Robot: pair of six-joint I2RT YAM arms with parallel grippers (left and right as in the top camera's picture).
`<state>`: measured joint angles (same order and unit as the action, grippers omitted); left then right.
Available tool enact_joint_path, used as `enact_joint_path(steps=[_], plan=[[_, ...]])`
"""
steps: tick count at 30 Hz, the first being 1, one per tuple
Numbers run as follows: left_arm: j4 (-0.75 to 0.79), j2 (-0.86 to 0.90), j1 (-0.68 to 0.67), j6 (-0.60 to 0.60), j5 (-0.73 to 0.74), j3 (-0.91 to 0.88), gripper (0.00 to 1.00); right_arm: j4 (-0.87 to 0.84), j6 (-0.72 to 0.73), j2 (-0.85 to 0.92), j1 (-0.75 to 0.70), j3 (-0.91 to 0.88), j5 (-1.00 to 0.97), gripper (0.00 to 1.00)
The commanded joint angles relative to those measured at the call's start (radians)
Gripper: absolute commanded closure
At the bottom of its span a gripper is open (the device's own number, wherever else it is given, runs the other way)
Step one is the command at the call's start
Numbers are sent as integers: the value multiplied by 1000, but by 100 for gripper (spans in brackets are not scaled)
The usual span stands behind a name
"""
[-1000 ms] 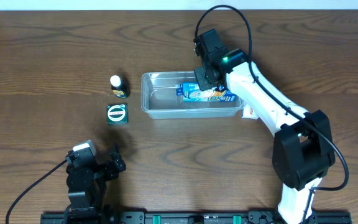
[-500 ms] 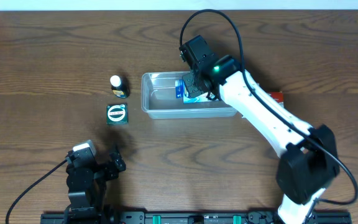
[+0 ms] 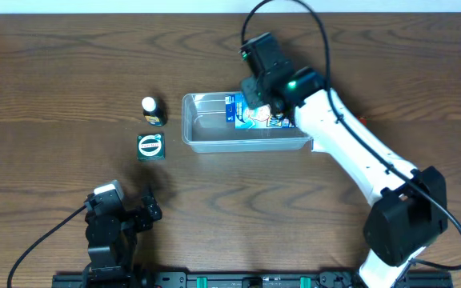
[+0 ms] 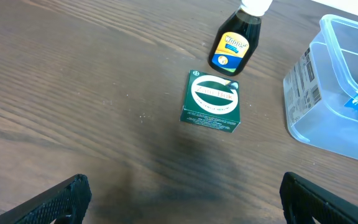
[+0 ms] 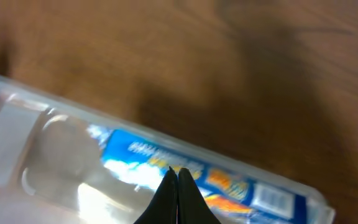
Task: Pack container
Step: 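Lower the blue box into the container and lay it flat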
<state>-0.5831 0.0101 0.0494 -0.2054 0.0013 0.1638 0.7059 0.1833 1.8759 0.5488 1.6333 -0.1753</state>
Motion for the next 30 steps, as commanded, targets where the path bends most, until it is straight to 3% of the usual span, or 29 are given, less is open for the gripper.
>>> enact_joint_path(steps=[1, 13, 30], plan=[[1, -5, -5, 2, 7, -12, 2, -13, 26, 42, -53, -1, 21, 99], [1, -5, -5, 2, 7, -12, 2, 3, 26, 117, -70, -3, 42, 99], [1, -5, -5, 2, 7, -12, 2, 177, 25, 113, -55, -8, 53, 99]])
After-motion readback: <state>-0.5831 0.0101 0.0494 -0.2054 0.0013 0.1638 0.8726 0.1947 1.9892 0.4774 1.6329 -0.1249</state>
